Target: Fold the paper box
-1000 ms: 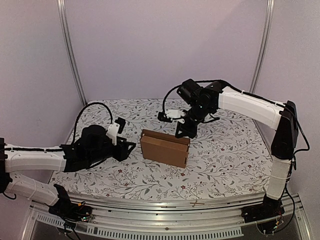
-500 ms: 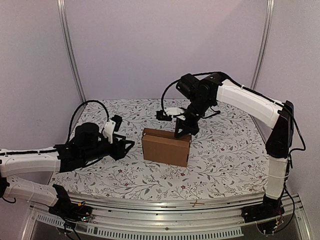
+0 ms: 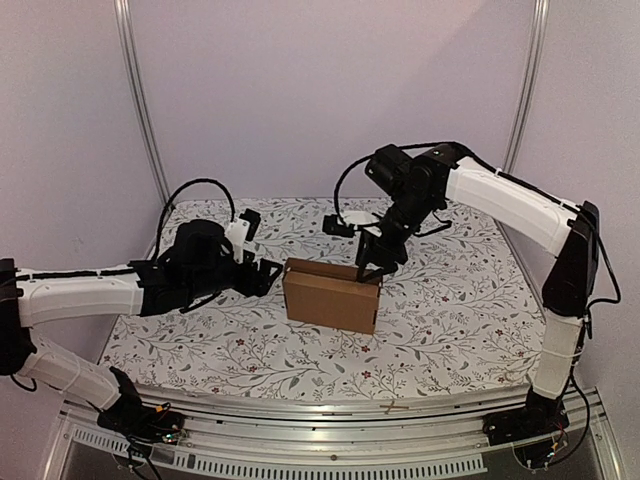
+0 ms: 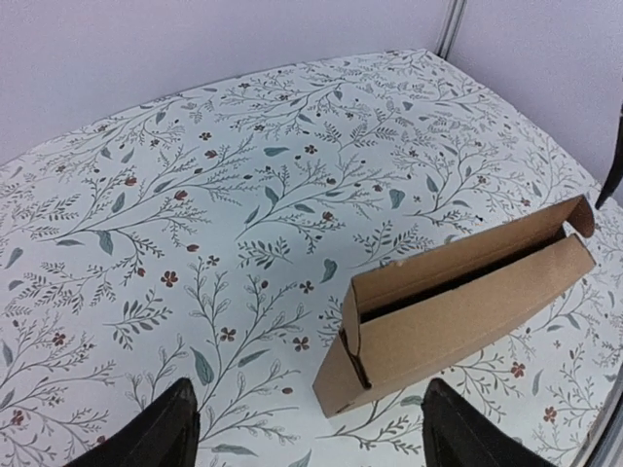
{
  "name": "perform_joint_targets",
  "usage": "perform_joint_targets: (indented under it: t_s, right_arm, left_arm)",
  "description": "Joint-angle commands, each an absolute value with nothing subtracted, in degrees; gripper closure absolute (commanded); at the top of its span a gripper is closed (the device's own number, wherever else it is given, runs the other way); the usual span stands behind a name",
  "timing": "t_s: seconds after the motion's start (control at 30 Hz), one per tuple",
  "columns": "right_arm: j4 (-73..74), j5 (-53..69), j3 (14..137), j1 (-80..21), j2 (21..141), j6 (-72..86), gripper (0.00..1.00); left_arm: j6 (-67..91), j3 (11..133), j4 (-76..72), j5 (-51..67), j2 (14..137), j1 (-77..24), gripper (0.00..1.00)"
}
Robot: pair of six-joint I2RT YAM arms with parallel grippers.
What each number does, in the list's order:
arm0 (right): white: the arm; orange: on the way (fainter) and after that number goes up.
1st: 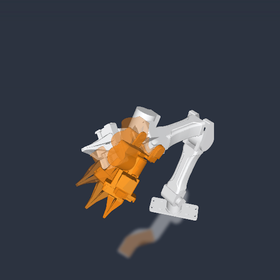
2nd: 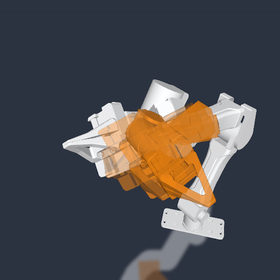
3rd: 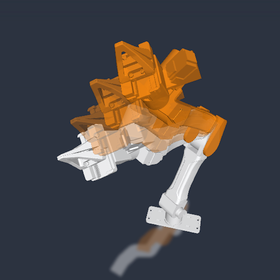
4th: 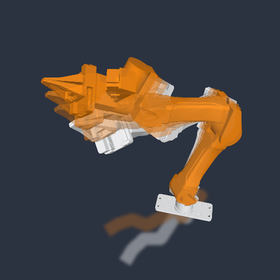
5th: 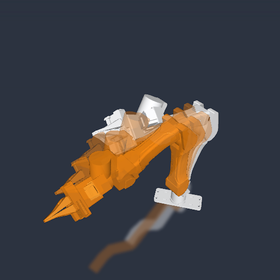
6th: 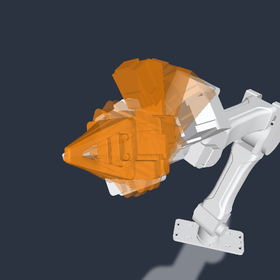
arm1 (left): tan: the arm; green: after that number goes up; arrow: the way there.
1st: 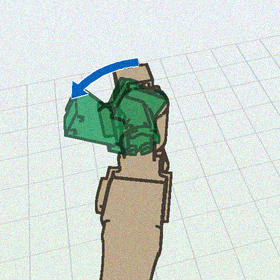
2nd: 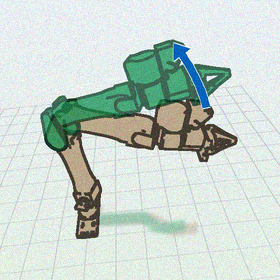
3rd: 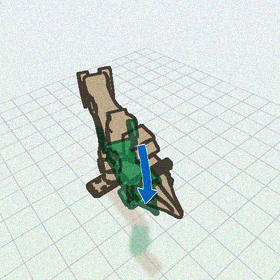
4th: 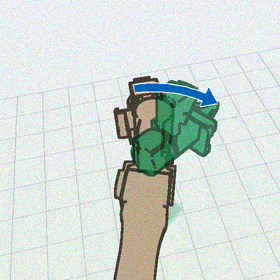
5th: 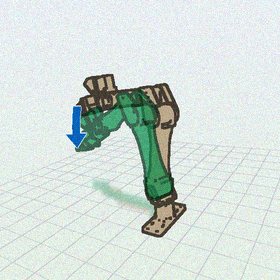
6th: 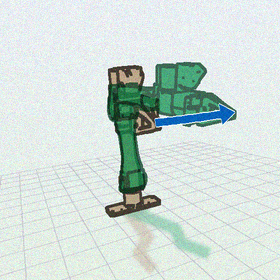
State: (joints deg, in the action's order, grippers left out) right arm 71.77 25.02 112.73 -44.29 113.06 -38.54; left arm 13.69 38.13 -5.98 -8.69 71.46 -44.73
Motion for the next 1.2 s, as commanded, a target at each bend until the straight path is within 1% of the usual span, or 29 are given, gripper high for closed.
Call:
perform_joint_targets:
  t_s: [0.0,0.07,0.1,0.2,0.23,0.33,0.43,0.63,0.83,1.07,1.17]
  right_arm:
    - [63.0,21.7,105.5,-41.5,104.1,-32.7,0.52]
    - [60.4,19.8,101.8,-40.2,101.1,-30.9,0.49]
    - [59.3,18.6,99.8,-39.6,100.3,-30.6,0.49]
    - [58.2,16.2,95.7,-38.1,98.4,-30.2,0.47]
    - [57.6,16.1,94.2,-37.7,98.1,-30.2,0.47]
    - [54.6,16.0,89.0,-37.6,96.1,-29.7,0.47]
    - [51.3,15.3,85.2,-37.4,94.2,-29.0,0.46]
    - [48.6,16.3,82.6,-37.3,92.8,-27.7,0.46]
    - [48.7,16.6,82.3,-37.3,92.6,-27.6,0.46]
    - [48.8,16.4,80.7,-37.2,91.7,-29.0,0.46]
    - [48.7,16.7,80.7,-37.2,91.8,-29.0,0.46]
  left_arm:
    - [15.0,50.0,0.8,-8.9,78.0,-43.0,0.20]
    - [16.7,57.3,8.4,-8.9,82.4,-43.0,0.21]
    - [17.7,61.1,12.8,-9.6,84.6,-43.0,0.25]
    - [19.9,70.2,23.8,-9.9,89.4,-43.3,0.43]
    - [20.3,71.5,25.5,-10.7,89.8,-43.8,0.48]
    - [20.5,71.8,28.0,-14.3,88.7,-45.7,0.54]
    - [20.8,72.3,30.3,-12.9,88.0,-46.1,0.56]
    - [19.5,76.0,35.4,-11.1,90.4,-46.1,0.67]
    - [19.0,83.8,42.0,-8.1,96.9,-46.1,0.67]
    - [19.9,86.3,45.3,-7.9,98.8,-46.1,0.69]
    - [19.8,86.6,45.8,-7.6,99.4,-46.2,0.72]
